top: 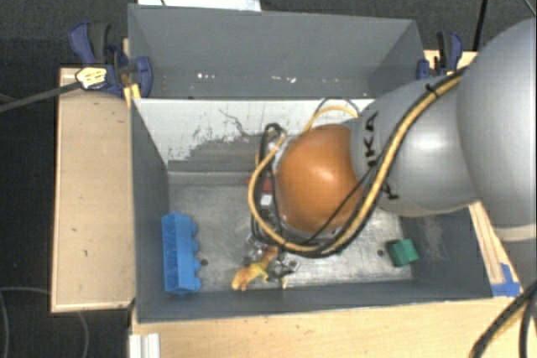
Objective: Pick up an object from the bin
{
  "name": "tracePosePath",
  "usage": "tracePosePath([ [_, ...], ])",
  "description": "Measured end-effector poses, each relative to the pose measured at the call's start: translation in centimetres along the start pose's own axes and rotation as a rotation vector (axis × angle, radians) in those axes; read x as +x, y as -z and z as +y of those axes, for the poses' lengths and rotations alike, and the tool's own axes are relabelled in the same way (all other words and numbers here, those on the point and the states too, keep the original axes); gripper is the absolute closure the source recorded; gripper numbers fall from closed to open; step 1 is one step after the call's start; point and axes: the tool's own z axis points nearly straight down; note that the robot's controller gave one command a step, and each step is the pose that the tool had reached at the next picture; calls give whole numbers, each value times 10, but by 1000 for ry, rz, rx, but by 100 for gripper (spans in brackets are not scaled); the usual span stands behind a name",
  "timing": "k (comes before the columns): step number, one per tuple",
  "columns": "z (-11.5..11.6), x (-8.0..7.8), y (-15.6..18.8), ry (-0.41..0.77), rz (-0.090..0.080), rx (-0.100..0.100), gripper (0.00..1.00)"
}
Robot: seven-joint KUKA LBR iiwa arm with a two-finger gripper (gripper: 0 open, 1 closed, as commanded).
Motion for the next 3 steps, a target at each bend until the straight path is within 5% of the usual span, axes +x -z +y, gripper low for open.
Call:
tracePosePath([
  [3,1,0,22,-4,5,-4,100],
])
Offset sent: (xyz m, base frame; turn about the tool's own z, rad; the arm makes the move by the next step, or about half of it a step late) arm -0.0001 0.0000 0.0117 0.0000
